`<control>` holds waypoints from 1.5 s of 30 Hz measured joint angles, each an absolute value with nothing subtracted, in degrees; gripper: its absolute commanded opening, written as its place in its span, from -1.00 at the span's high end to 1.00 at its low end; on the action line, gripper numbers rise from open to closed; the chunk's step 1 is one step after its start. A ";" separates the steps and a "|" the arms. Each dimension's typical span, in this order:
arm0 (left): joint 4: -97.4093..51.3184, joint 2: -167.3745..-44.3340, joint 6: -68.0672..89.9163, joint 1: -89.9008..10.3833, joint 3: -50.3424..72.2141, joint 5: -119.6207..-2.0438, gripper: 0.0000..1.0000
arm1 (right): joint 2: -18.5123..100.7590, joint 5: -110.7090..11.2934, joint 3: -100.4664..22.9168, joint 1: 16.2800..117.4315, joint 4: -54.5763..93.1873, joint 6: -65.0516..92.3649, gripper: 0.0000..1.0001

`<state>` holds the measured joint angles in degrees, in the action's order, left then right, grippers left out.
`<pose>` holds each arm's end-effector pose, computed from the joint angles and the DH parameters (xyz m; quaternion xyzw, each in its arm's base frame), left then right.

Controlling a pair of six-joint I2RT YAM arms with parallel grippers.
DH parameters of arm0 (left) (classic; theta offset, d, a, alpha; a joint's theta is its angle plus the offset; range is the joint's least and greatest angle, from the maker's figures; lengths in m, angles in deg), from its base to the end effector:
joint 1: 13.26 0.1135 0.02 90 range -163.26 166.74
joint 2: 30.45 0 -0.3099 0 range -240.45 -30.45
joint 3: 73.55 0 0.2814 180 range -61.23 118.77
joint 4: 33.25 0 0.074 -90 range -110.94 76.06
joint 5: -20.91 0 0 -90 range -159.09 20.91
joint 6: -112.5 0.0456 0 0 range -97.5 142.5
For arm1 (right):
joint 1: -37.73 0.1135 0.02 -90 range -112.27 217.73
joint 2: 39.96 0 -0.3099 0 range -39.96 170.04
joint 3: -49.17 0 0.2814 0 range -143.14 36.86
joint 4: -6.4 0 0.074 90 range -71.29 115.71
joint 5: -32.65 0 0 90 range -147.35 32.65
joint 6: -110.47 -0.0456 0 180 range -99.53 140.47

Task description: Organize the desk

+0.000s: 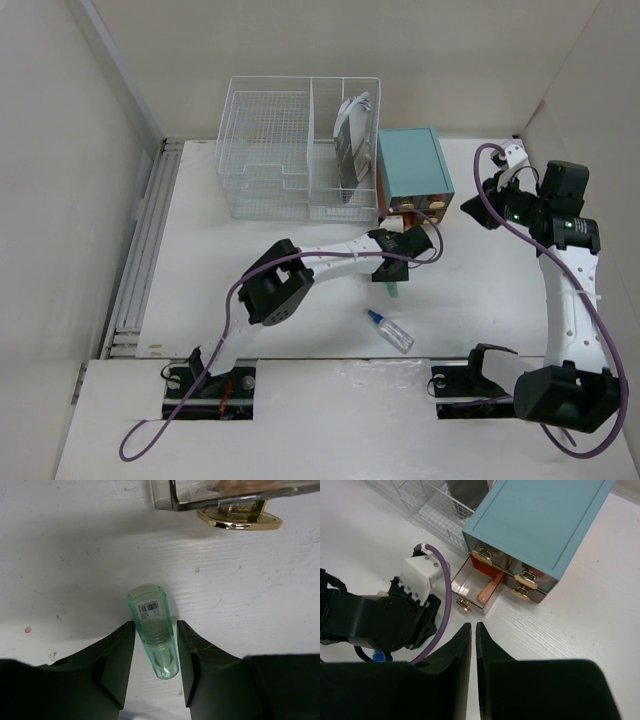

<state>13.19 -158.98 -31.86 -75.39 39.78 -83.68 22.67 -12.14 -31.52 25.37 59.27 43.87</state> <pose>0.2629 -0.4726 0.1782 0.0341 0.9616 -0.1418 0.2326 0.2337 -0.0181 0.4154 -0.2559 0.7972 0.1929 0.5116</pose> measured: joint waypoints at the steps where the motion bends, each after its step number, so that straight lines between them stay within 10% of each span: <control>1: 13.19 -159.07 -31.71 -75.50 39.80 -83.92 0.25 | 22.67 -12.07 -31.54 25.28 59.29 43.96 0.72; 17: 14.06 -160.29 -31.12 -76.20 40.11 -85.72 0.50 | 22.26 -10.70 -31.54 24.19 60.36 44.72 0.72; 23: 14.22 -160.42 -31.08 -76.61 40.19 -86.81 1.00 | 22.26 -10.17 -31.54 23.86 60.73 44.92 0.72; 45: 23.85 -159.17 -27.12 -76.50 44.11 -88.03 1.00 | 22.28 -9.67 -31.54 23.07 60.73 45.33 0.72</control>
<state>23.85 -159.17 -27.12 -76.50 44.11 -88.03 22.28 -9.67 -31.54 23.07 60.73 45.33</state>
